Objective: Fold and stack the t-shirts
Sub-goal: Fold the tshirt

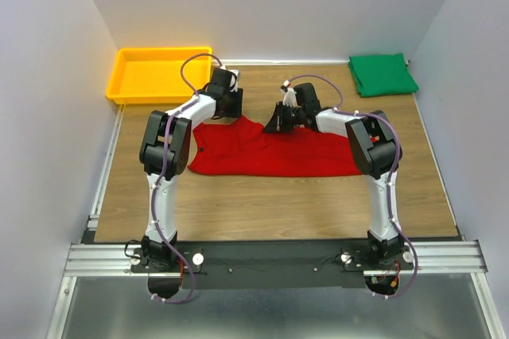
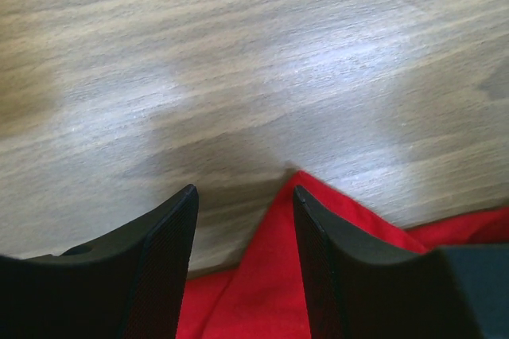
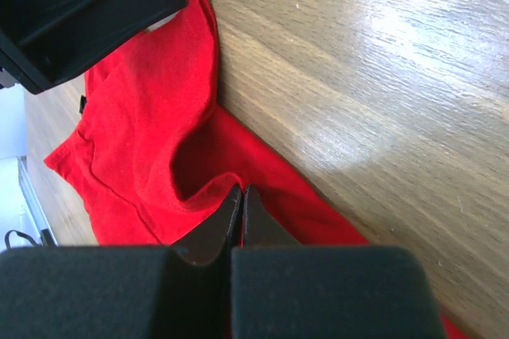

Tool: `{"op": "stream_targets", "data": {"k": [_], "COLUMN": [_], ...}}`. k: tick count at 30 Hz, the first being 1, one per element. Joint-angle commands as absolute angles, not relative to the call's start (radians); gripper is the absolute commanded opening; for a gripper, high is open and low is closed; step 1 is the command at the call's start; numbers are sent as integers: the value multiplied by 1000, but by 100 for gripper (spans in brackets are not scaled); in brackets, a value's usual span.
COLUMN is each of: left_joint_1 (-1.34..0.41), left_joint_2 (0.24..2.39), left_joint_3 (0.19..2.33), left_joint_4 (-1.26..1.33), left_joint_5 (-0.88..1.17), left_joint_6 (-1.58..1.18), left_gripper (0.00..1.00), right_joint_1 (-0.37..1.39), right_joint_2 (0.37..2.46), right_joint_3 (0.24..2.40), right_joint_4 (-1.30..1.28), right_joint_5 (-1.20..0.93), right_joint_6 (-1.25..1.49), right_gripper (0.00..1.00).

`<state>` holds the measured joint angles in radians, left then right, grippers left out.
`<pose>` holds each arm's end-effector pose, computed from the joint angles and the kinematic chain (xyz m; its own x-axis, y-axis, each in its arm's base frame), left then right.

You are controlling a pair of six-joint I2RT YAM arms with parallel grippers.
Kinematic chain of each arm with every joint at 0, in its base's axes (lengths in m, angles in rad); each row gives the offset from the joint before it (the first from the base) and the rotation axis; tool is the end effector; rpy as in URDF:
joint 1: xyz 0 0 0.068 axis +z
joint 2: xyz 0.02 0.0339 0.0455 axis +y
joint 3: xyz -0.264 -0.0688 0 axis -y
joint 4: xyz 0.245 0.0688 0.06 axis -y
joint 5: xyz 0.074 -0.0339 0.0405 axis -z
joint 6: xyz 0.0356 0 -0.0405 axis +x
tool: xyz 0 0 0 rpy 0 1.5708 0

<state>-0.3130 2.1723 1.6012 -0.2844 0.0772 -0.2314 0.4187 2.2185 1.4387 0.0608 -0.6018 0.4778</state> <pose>0.4556 -0.1503 0.1665 -0.7805 0.0123 -0.6250 0.1809 0.9614 -0.2071 0.4244 0.2109 0.1264 -0.8674 0.0289 -0.4967 -0.3665 0.6381 0.6771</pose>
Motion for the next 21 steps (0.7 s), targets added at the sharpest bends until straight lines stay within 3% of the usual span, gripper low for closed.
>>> {"op": "stream_targets", "data": {"k": [1, 6, 9, 13, 15, 21], "left_joint_1": [-324, -333, -336, -337, -339, -351], "left_joint_2": [2206, 2220, 2235, 2241, 2243, 2240], "left_joint_3": [1637, 1646, 1654, 1654, 1648, 1634], "left_joint_4": [-291, -281, -285, -290, -293, -299], "left_joint_5": [118, 143, 150, 161, 163, 169], "left_joint_6": [-219, -196, -187, -190, -189, -186], "left_gripper": [59, 56, 47, 44, 29, 29], "right_joint_1": [420, 420, 420, 420, 420, 419], "right_joint_2": [2241, 2246, 2246, 2243, 2243, 2240], "right_joint_3": [1448, 1445, 1442, 1439, 1439, 1443], "right_joint_4": [78, 78, 81, 80, 80, 83], "right_joint_5": [-626, -629, -627, -620, -618, -621], "right_joint_6": [468, 471, 472, 471, 471, 476], "right_gripper": [3, 3, 3, 3, 3, 3]}}
